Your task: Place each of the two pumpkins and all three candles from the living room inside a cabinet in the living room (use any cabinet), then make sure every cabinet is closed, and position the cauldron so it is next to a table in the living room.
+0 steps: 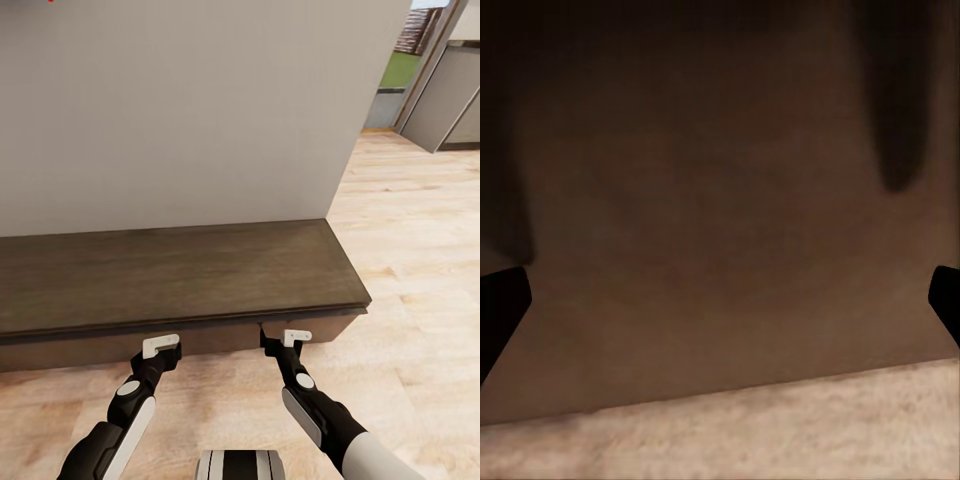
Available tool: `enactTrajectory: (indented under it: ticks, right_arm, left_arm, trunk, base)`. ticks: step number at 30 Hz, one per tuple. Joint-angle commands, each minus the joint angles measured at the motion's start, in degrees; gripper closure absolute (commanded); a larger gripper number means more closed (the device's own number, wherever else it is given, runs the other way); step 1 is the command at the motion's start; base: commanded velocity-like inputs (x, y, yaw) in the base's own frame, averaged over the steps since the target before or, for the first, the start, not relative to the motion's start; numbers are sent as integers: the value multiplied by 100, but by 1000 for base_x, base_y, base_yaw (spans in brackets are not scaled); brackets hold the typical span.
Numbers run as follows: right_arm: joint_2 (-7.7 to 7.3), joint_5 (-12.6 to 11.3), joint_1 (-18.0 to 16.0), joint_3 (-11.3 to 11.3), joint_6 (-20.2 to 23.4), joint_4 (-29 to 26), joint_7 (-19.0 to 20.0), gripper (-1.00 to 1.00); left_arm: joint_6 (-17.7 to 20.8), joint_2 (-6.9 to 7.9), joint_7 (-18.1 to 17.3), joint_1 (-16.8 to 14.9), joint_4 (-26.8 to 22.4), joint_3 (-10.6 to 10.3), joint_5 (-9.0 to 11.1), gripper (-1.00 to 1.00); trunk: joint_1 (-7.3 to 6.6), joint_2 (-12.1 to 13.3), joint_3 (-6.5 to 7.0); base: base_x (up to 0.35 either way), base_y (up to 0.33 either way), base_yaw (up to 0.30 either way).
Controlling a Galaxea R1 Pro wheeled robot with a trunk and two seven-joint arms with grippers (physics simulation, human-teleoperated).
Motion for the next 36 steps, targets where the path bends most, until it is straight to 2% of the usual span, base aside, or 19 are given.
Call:
enactTrajectory:
  ticks: [1,23,25,28,30,36]
  right_arm:
    - [-4,-47,-9,32,-43,0,-31,-100]
    - [-4,-63,-6,28,-2,-9,-22,-100]
    - [-3,-73,-6,28,5,-9,-27,-100]
    - [3,-92,-6,28,8,-9,-30,-100]
    - [4,-95,-6,28,9,-9,-31,-100]
    - [12,-99,-6,28,16,-16,-31,-100]
  left_arm:
    - [10,7,59,-4,-7,-18,55,-100]
    - [123,-34,39,-4,-75,9,148,-100]
    - [370,-46,38,-4,-181,18,152,-100]
    - [1015,-52,35,-4,-500,40,185,-100]
    - [1286,-54,34,-4,-629,63,220,-100]
    - [1487,-66,34,-4,-717,36,262,-100]
  trunk:
    - [-1,-2,-4]
    - [-1,-2,-4]
    - [-1,-2,-4]
    - [-1,-2,-4]
    - [-1,-2,-4]
    - [-1,-2,-4]
  base:
    - [12,0,0]
    - [-172,-7,0]
    - [-286,-71,0]
    - [-300,-76,0]
    - [-296,-87,0]
    - [-132,-30,0]
